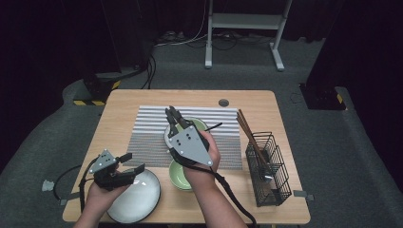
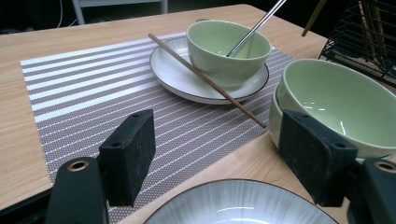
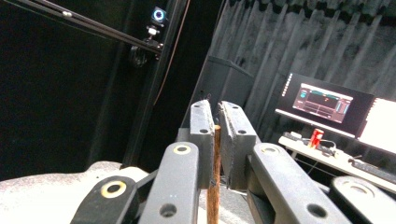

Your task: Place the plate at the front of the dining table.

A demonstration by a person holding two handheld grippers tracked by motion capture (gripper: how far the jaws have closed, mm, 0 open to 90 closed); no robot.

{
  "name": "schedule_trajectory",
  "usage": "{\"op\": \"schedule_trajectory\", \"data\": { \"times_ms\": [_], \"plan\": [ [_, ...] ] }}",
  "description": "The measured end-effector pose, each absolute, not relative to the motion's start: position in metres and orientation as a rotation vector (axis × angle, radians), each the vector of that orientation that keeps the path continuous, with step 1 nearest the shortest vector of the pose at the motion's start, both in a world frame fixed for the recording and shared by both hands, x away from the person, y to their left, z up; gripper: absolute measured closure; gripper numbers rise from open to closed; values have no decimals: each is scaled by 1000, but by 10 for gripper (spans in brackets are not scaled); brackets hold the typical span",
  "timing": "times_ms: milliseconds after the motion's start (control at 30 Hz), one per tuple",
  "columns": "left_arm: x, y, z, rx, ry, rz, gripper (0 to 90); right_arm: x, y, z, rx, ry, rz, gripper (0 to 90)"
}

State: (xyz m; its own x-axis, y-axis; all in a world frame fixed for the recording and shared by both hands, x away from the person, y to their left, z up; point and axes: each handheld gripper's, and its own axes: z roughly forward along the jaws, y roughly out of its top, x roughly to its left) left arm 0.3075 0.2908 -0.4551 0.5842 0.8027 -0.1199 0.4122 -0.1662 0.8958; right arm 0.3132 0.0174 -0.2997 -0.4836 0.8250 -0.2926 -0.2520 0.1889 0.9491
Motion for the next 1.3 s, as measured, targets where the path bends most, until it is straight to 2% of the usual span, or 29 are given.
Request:
{"op": "schedule_trajectory", "data": {
  "times_ms": [1167,1300],
  "plan": [
    [292,287,-437,1741,930,529,304,304,80,-321,478,1654,1598,842],
    [289,286,-435,1734,910,533,339,299,84,-322,466,1662,1617,842]
  ]
}}
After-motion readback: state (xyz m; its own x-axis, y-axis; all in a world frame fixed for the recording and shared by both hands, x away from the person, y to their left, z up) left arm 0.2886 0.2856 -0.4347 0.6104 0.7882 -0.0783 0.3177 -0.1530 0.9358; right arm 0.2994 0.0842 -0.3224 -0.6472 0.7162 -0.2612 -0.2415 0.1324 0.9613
